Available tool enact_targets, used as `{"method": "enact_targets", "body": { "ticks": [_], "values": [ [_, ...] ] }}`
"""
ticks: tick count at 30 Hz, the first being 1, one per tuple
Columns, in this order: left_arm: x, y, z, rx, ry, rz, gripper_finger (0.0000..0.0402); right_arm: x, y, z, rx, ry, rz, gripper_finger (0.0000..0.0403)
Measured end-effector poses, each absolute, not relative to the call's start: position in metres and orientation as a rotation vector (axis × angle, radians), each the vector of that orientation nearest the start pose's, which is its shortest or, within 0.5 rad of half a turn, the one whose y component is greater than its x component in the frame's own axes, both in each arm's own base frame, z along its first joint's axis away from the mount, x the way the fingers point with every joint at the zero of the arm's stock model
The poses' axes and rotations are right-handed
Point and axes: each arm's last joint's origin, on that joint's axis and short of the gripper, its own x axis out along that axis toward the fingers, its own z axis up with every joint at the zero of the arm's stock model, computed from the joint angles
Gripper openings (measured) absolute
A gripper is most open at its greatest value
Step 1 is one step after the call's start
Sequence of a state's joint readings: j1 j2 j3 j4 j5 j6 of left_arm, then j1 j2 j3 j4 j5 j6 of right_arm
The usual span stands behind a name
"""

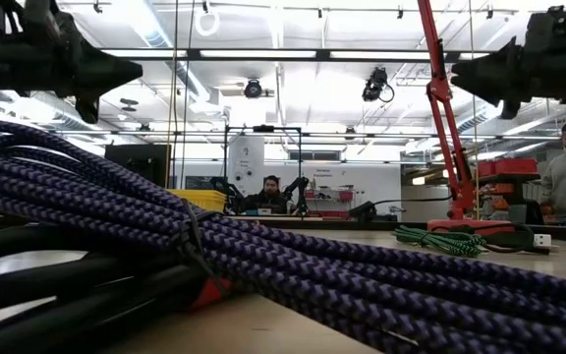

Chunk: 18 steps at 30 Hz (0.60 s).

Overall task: Pick & Place USB Port
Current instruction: Put the black USB cable into the orange bin

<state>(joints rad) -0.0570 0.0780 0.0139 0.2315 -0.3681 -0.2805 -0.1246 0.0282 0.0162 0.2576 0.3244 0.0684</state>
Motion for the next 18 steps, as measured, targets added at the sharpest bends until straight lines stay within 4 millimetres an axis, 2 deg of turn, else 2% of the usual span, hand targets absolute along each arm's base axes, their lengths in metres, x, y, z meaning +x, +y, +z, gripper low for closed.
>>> {"method": "enact_targets", "body": {
  "ticks": [3,6,8,11,12,15,18],
  "values": [
    [0.099,0.006,0.184,-0.357,-0.214,0.310,0.0025,0.094,-0.020,0.188,0.186,-0.242,-0.382,0.0150],
    [0.099,0.006,0.184,-0.388,-0.218,0.310,0.0025,0.095,-0.019,0.186,0.188,-0.226,-0.347,0.0150],
    [0.099,0.006,0.184,-0.388,-0.219,0.310,0.0025,0.094,-0.020,0.188,0.186,-0.241,-0.379,0.0150],
    [0.099,0.006,0.184,-0.388,-0.218,0.310,0.0025,0.090,-0.022,0.197,0.195,-0.357,-0.476,0.0150],
    [0.099,0.006,0.184,-0.388,-0.218,0.310,0.0025,0.089,-0.022,0.201,0.193,-0.397,-0.454,0.0150],
    [0.099,0.006,0.184,-0.388,-0.218,0.310,0.0025,0.089,-0.015,0.210,0.184,-0.438,-0.231,0.0149],
    [0.099,0.006,0.184,-0.388,-0.218,0.310,0.0025,0.094,-0.011,0.214,0.266,-0.302,-0.068,0.0138]
  ]
}}
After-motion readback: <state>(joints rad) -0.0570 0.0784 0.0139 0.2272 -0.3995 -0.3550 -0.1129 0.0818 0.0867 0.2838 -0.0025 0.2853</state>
